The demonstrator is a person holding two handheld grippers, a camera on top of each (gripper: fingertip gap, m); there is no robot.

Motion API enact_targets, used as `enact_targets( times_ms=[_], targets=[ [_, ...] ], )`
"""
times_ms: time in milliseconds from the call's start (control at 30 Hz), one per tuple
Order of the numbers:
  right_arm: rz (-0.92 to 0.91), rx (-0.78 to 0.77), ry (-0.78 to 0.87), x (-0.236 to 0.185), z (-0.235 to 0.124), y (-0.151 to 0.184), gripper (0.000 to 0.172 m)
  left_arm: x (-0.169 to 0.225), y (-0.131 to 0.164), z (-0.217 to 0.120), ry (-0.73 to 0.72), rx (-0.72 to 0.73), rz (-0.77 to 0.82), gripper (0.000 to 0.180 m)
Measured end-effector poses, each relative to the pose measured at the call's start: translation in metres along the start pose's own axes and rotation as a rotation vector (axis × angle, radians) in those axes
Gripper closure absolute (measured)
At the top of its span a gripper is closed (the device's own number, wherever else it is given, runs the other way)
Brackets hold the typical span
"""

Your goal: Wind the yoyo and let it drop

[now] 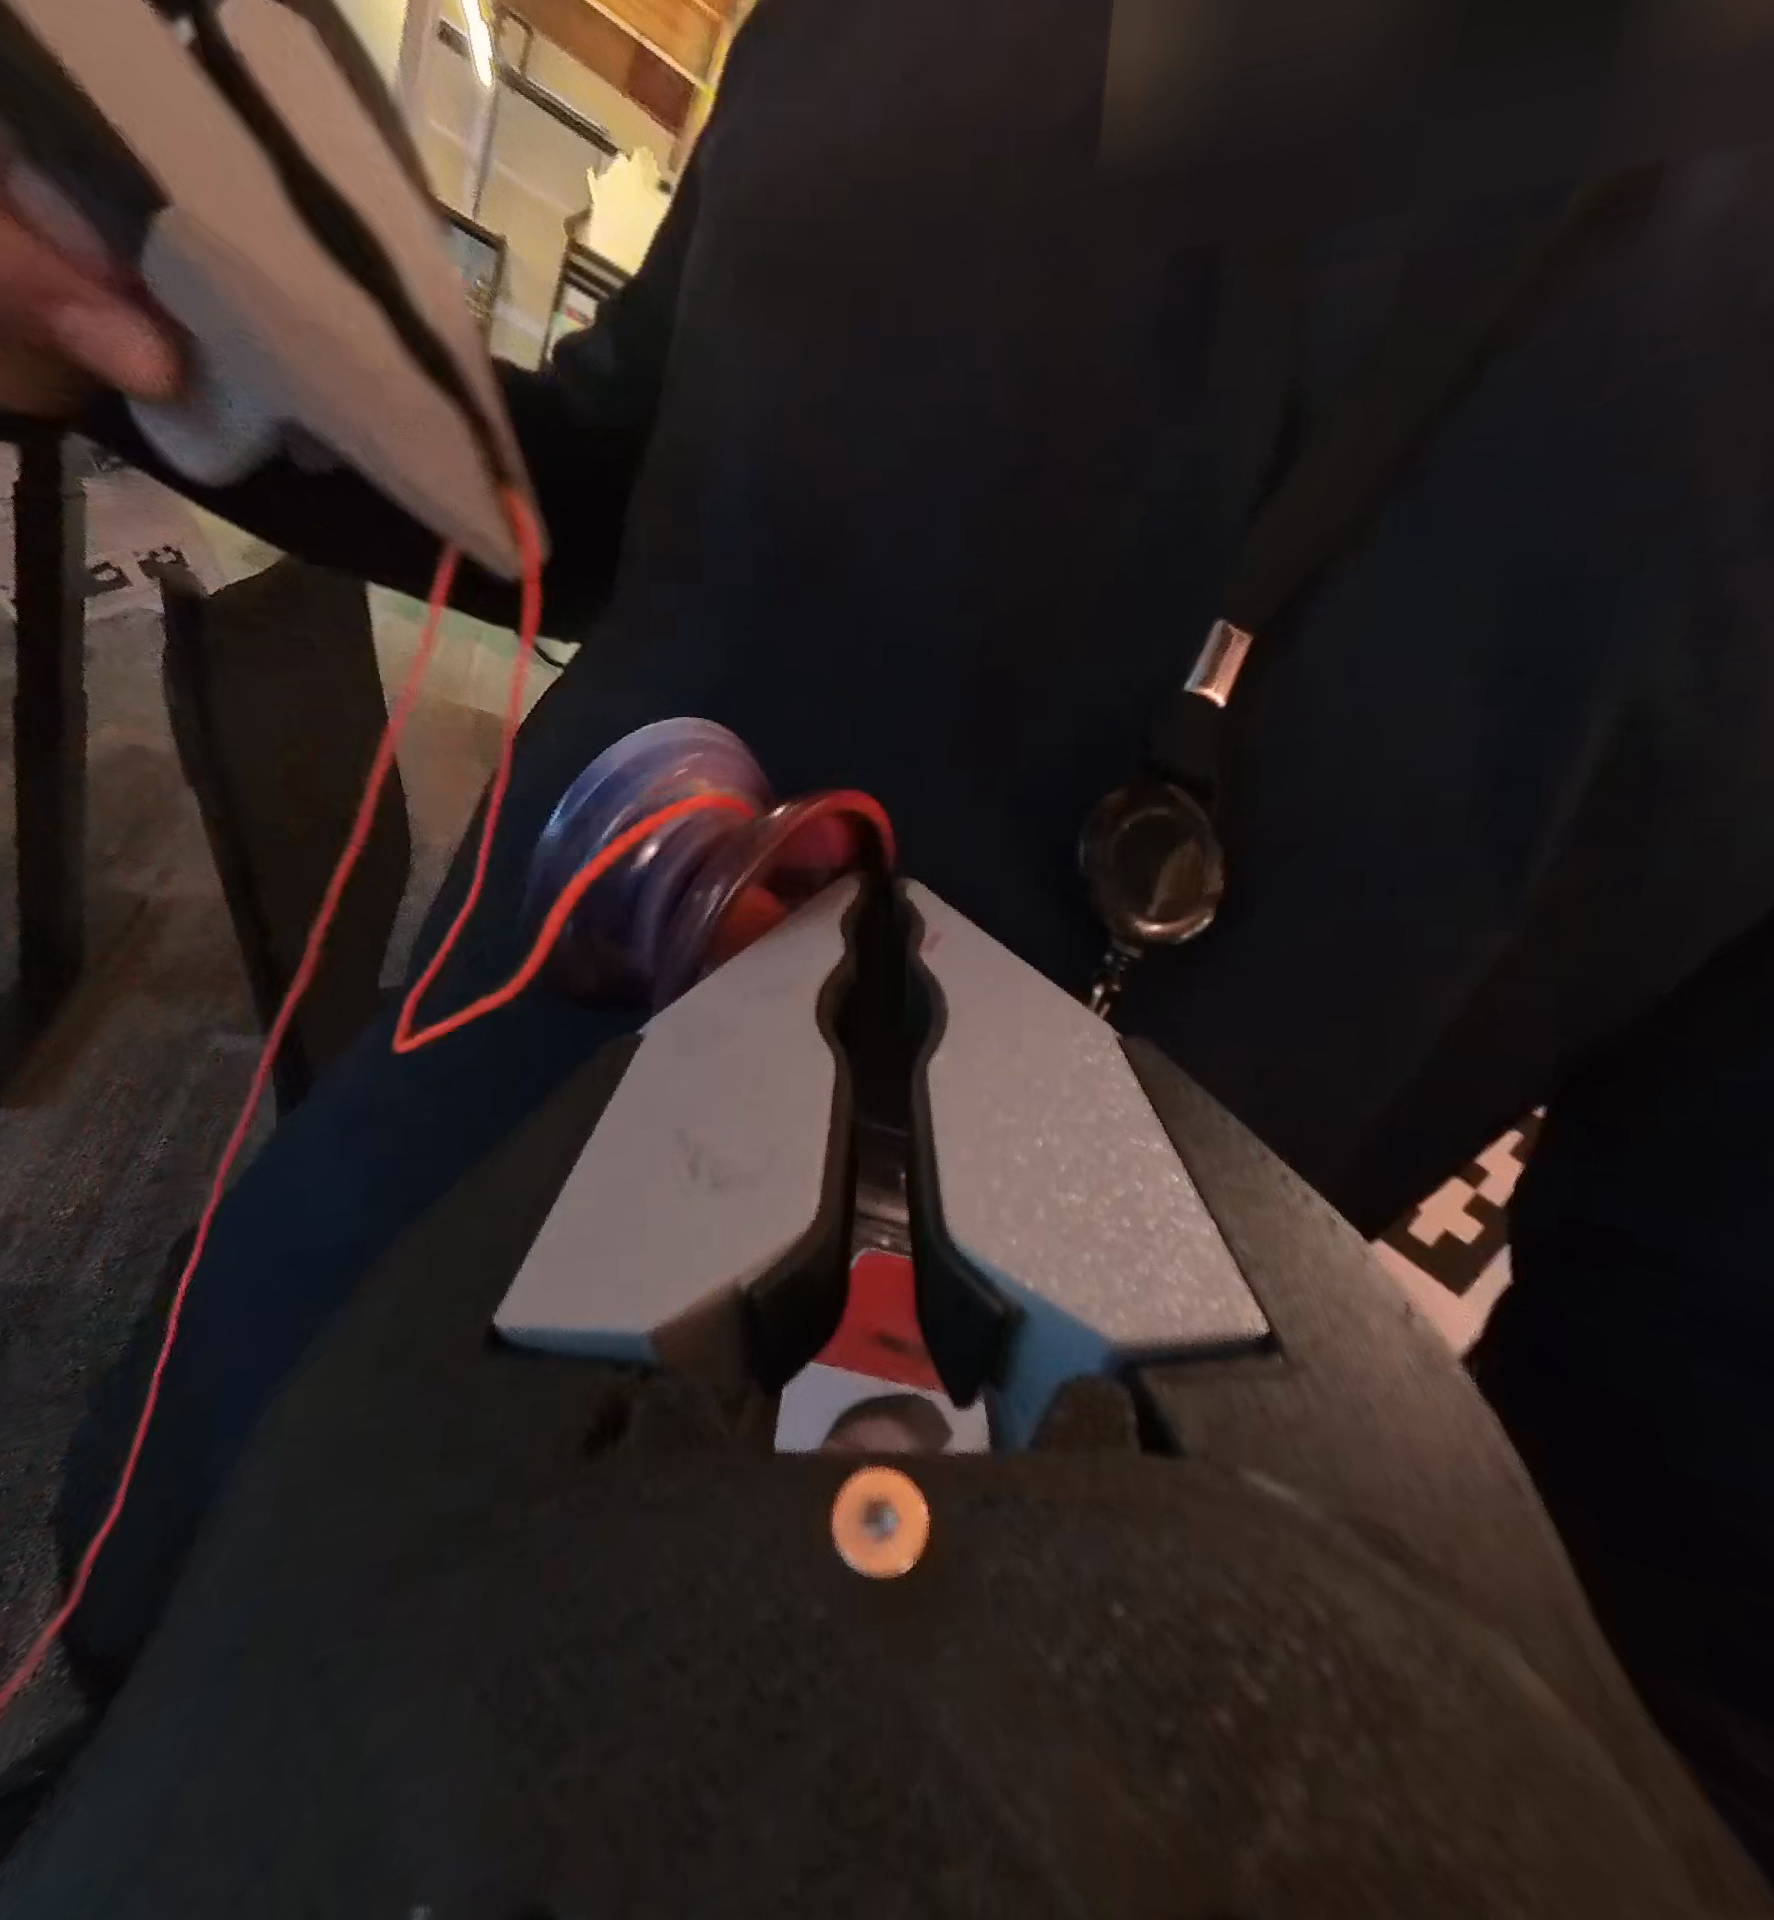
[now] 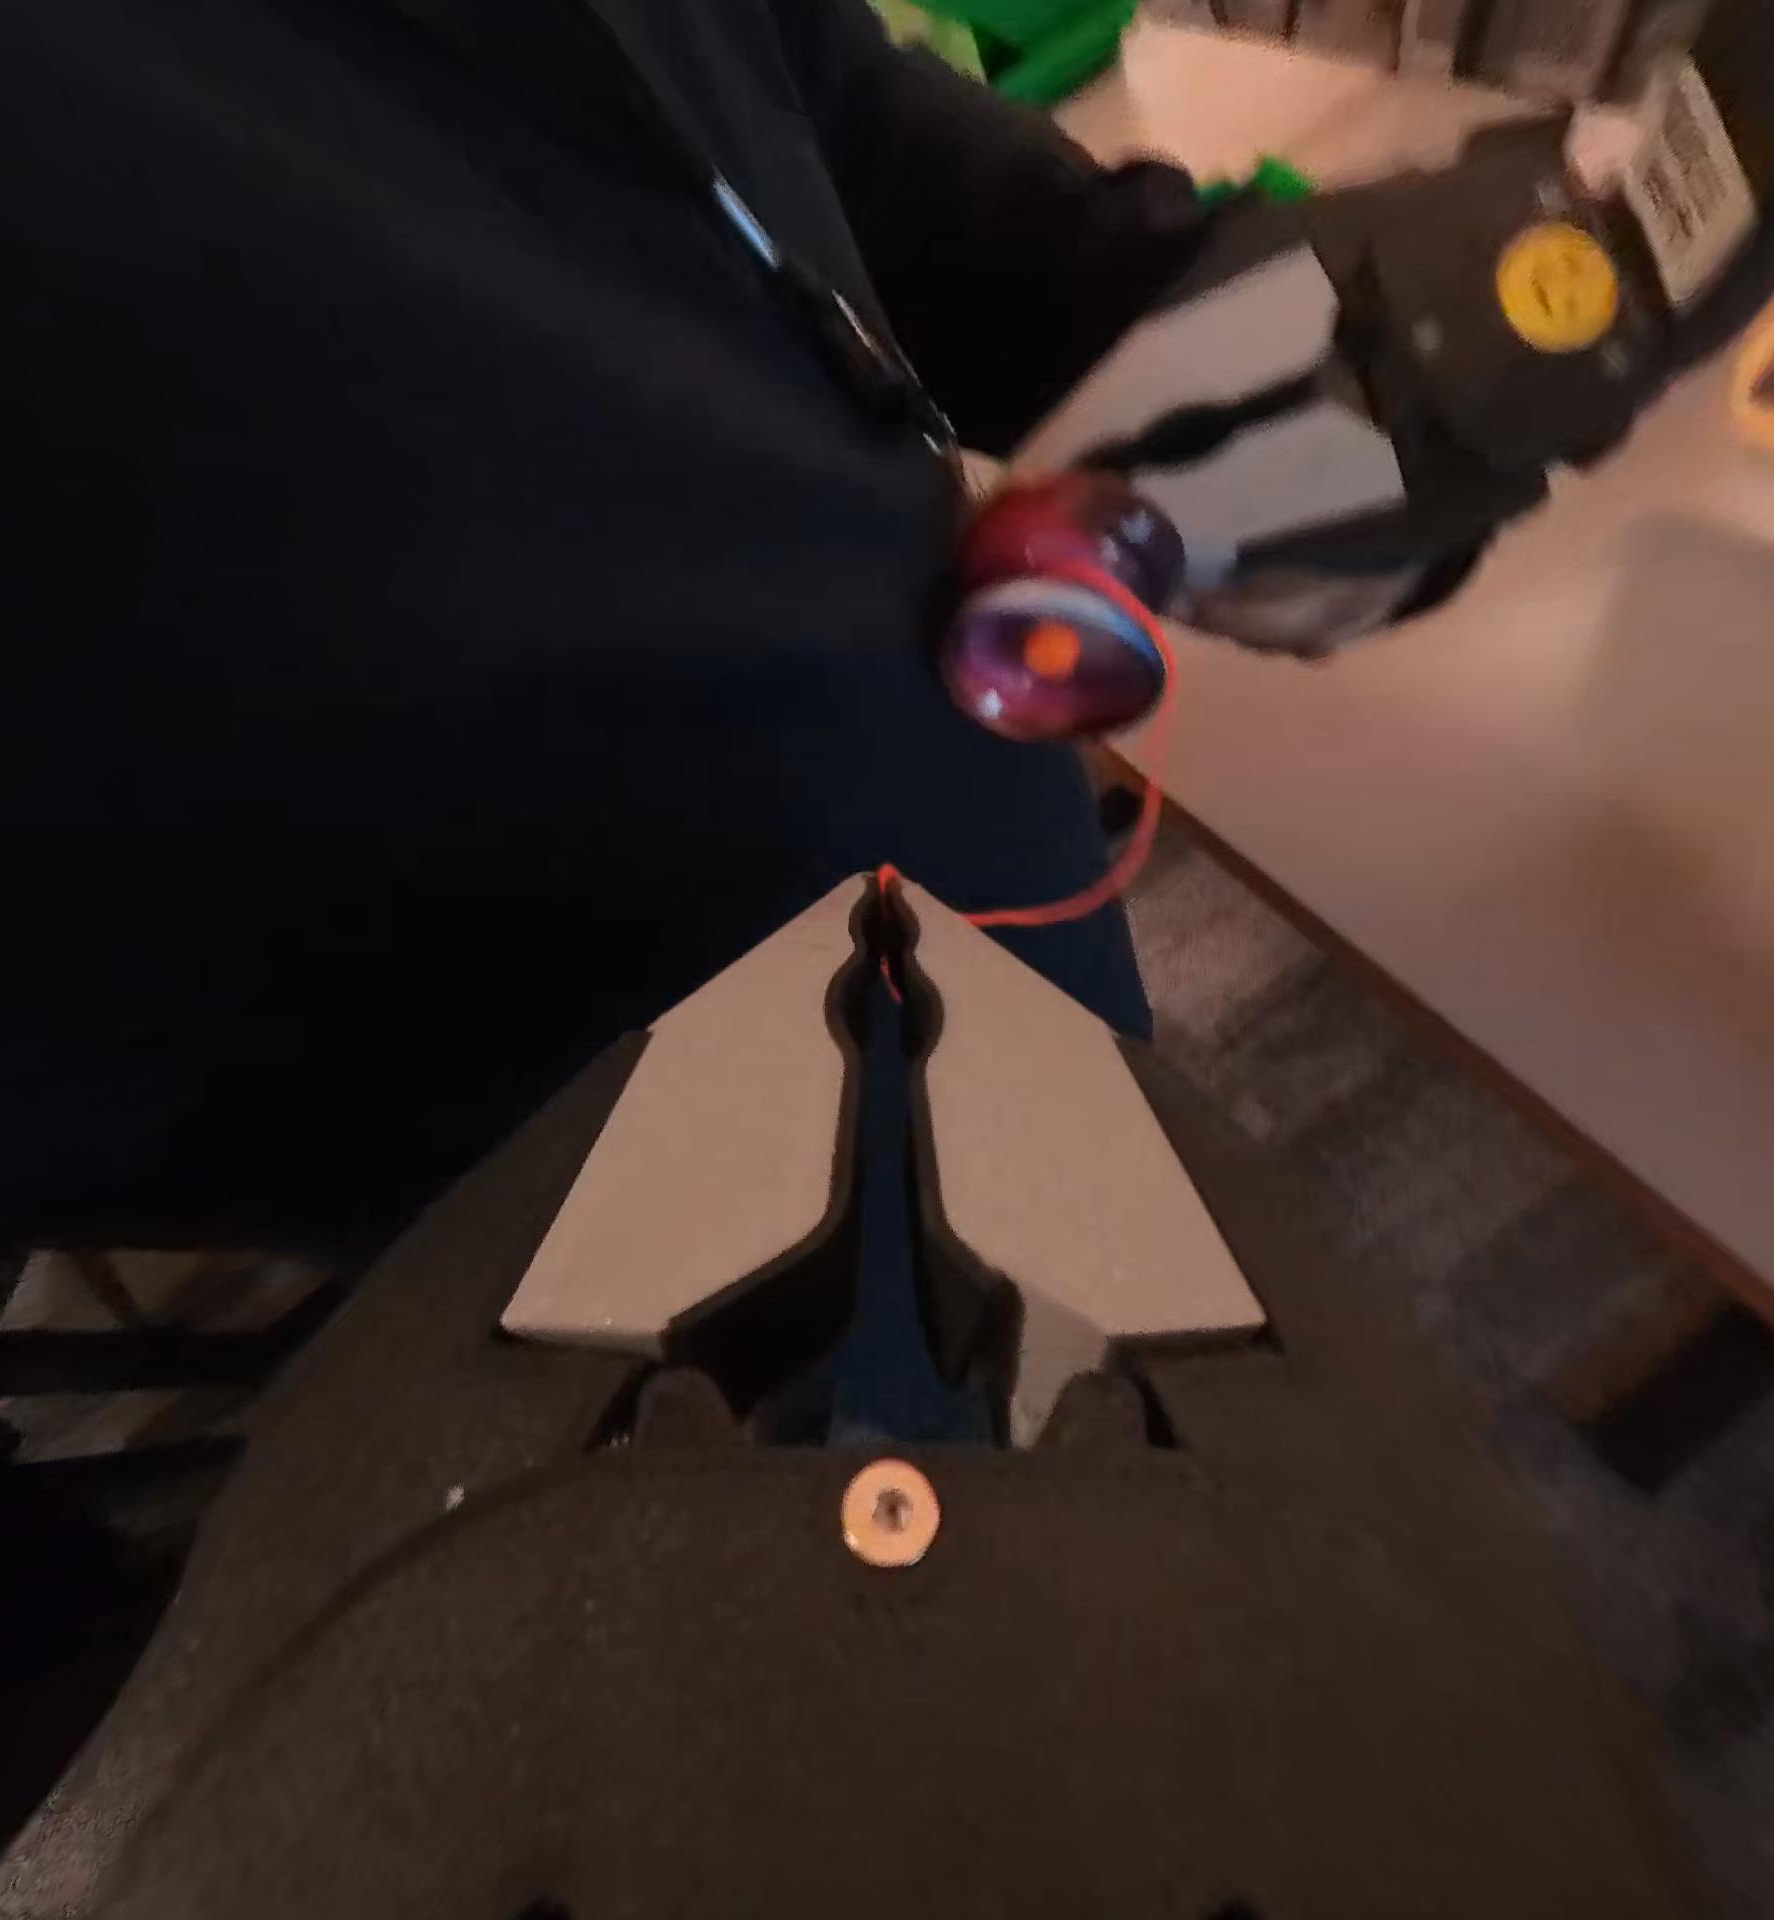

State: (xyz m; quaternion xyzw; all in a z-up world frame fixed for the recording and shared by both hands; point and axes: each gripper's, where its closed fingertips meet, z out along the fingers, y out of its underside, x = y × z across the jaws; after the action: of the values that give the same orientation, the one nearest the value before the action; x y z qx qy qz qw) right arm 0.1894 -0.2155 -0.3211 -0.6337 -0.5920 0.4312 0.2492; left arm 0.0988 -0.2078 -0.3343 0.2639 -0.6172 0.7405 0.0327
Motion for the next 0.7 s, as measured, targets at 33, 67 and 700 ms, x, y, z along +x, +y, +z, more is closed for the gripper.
enact_targets(
  times_ms=[33, 67, 700],
  targets=[
    [-0.029, 0.024, -0.004, -0.002, 0.001, -0.011, 0.172, -0.003, -0.001, 0.000, 0.000, -0.005, -0.001, 0.180],
    [-0.064, 0.052, 0.010, -0.004, 0.000, -0.025, 0.172, -0.006, -0.001, 0.001, -0.002, -0.009, -0.008, 0.180],
    [-0.256, -0.024, 0.493, -0.004, -0.072, -0.184, 0.172, -0.017, 0.000, -0.008, -0.074, 0.086, -0.035, 0.180]
  ],
)
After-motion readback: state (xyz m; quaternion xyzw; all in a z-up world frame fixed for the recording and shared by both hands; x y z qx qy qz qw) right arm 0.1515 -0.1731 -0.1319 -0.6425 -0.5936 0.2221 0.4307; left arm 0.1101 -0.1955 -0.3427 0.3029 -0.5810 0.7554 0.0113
